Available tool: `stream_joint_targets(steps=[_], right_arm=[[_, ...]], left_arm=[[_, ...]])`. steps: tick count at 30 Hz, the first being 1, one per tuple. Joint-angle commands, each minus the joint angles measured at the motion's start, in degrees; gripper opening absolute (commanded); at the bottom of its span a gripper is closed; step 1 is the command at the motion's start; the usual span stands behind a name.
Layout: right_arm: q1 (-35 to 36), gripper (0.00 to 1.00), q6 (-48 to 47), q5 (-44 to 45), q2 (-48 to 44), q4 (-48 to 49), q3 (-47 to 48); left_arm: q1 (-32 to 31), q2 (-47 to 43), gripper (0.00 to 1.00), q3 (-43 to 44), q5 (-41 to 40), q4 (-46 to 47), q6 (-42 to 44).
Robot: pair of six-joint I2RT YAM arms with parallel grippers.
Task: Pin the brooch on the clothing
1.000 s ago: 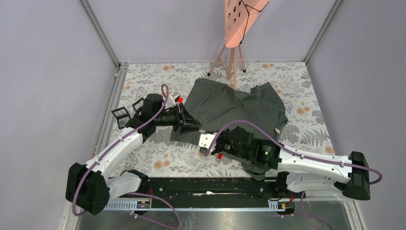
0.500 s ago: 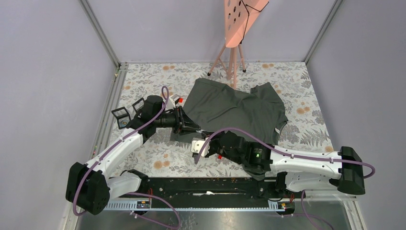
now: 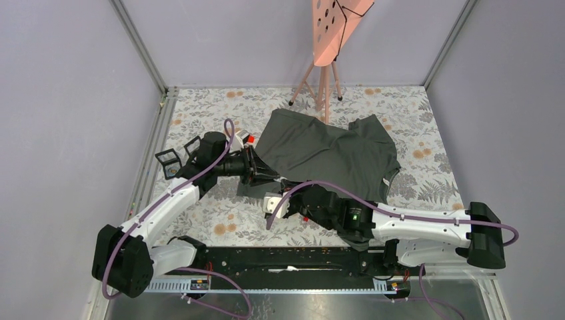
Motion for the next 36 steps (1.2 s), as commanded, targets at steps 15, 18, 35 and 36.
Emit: stream_joint_targets(steps=[15, 18, 35, 36], right_arm=[[1.98, 0.59, -0.67, 2.93, -0.45, 10.21, -4.12], [2.13, 0.67, 4.01, 3.22, -2.88, 12.40, -6.01], [-17.99, 0.84, 51.13, -12.89, -16.73, -0.91, -5.34], [-19.29, 0.84, 53.39, -15.66, -17.31, -0.98, -5.11]], left_arm=[[1.16, -1.36, 0.00, -2.64, -3.23, 8.19, -5.47], [2.08, -2.63, 0.00, -2.96, -6.26, 10.25, -4.70], [2.79, -11.20, 0.00, 4.75, -1.08, 4.08, 34.13], [2.79, -10.88, 0.00, 5.29, 0.71, 3.73, 35.38]])
